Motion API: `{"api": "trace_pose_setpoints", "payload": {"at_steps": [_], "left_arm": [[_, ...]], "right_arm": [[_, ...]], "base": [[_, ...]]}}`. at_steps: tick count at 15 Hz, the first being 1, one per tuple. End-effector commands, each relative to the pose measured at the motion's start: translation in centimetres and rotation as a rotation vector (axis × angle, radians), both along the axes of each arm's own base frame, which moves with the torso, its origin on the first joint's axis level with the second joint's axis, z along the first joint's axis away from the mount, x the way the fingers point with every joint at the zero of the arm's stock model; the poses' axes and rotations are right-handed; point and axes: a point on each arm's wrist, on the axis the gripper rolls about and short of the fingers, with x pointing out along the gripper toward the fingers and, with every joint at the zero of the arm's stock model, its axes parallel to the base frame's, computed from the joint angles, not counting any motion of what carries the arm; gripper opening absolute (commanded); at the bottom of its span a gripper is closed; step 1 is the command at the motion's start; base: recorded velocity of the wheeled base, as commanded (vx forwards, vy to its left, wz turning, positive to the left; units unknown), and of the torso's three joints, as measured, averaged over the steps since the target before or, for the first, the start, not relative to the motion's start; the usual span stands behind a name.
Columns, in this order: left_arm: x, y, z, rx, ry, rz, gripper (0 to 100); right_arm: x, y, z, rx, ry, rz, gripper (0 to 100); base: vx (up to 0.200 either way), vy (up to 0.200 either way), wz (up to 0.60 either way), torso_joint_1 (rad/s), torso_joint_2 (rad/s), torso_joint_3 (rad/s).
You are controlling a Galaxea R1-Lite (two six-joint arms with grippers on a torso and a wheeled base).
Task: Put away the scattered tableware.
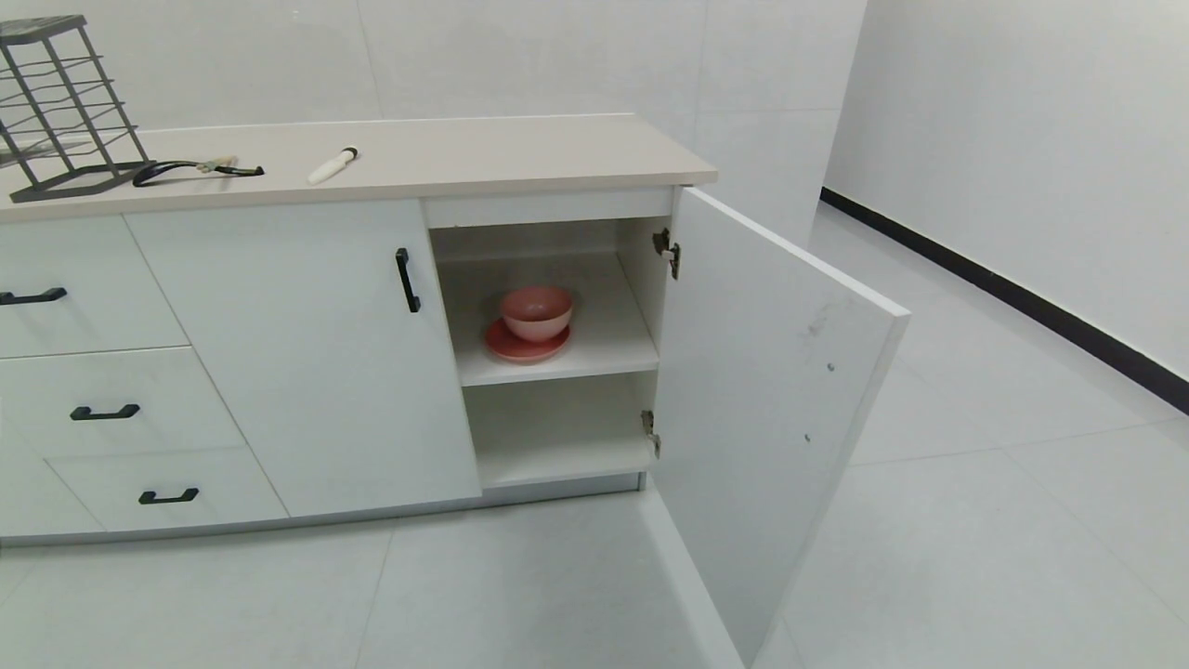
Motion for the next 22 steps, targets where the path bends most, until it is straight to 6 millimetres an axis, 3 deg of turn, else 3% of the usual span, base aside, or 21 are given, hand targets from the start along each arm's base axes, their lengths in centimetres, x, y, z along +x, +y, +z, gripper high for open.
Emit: {"api": "trace_pose_setpoints", "payload": {"at_steps": [1,3,8,9,13,14,15,16,17,19,21,22], "left_arm": [[0.0,0.0,0.0,-0.001,0.001,0.001,100],[0.0,0.0,0.0,0.001,0.001,0.002,100],[0.0,0.0,0.0,0.001,0.001,0.001,100],[0.0,0.0,0.0,0.001,0.001,0.002,100],[0.0,0.0,0.0,0.001,0.000,0.001,100],[0.0,0.0,0.0,0.001,0.000,0.002,100],[0.0,0.0,0.0,0.001,0.000,0.002,100],[0.0,0.0,0.0,0.003,0.000,0.002,100],[0.0,0.0,0.0,0.003,0.000,0.002,100],[0.0,0.0,0.0,0.003,0.000,0.001,100],[0.0,0.0,0.0,0.003,0.000,0.001,100],[0.0,0.0,0.0,0.003,0.000,0.001,100]], "right_arm": [[0.0,0.1,0.0,0.006,-0.003,0.048,100],[0.1,0.4,-0.6,0.015,0.039,0.186,100],[0.1,0.4,-0.6,0.020,0.038,0.182,100],[0.1,0.4,-0.6,0.020,0.038,0.182,0],[0.1,0.4,-0.4,0.001,0.019,0.199,0],[-0.2,0.5,1.8,-0.011,-0.108,0.189,0],[-0.3,0.7,6.3,-0.057,-0.225,0.165,0],[0.4,0.9,8.6,-0.119,-0.213,0.227,0],[1.6,0.8,10.4,-0.144,-0.173,0.296,0],[5.9,0.4,12.8,-0.142,-0.056,0.398,0],[11.5,0.5,13.4,-0.107,0.047,0.511,0],[13.3,0.8,13.0,-0.100,0.072,0.549,0]], "base": [[0.000,0.000,0.00,0.000,0.00,0.000],[0.000,0.000,0.00,0.000,0.00,0.000],[0.000,0.000,0.00,0.000,0.00,0.000],[0.000,0.000,0.00,0.000,0.00,0.000],[0.000,0.000,0.00,0.000,0.00,0.000],[0.000,0.000,0.00,0.000,0.00,0.000],[0.000,0.000,0.00,0.000,0.00,0.000],[0.000,0.000,0.00,0.000,0.00,0.000],[0.000,0.000,0.00,0.000,0.00,0.000],[0.000,0.000,0.00,0.000,0.00,0.000],[0.000,0.000,0.00,0.000,0.00,0.000],[0.000,0.000,0.00,0.000,0.00,0.000]]}}
